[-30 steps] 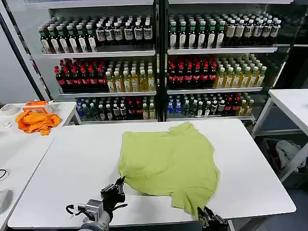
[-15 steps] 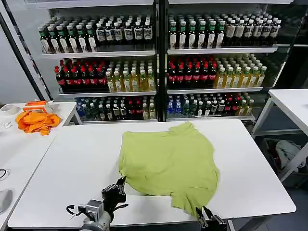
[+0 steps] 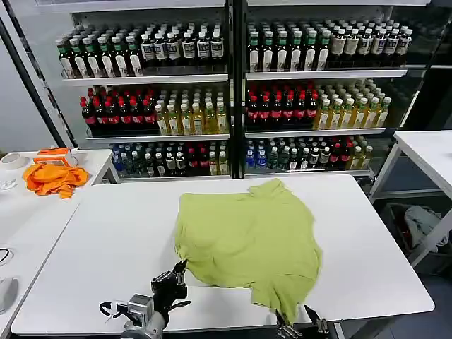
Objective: Fold and organize the clothes.
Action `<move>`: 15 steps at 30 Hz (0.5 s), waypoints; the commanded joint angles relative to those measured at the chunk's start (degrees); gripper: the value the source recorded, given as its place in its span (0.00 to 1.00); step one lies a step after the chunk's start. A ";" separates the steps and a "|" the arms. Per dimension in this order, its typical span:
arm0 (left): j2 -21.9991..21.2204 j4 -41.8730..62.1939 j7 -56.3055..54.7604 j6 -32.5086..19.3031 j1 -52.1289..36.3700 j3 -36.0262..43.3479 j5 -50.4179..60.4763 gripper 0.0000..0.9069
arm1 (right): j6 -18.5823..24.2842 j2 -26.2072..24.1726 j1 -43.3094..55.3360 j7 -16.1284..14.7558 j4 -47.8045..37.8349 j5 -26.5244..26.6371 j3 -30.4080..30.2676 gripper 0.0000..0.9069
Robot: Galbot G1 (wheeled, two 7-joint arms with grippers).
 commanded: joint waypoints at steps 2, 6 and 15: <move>-0.19 -0.15 0.04 -0.03 -0.01 0.16 0.03 0.04 | 0.68 0.46 0.43 0.51 -1.37 0.21 -0.84 0.00; -0.22 -0.10 0.06 -0.06 -0.06 0.11 0.03 0.04 | 0.73 0.56 0.45 0.26 -1.35 0.18 -0.98 0.00; -0.14 -0.29 0.16 -0.19 -0.06 -0.43 -0.11 0.04 | 1.35 -0.41 0.45 -0.54 0.20 0.63 0.33 0.00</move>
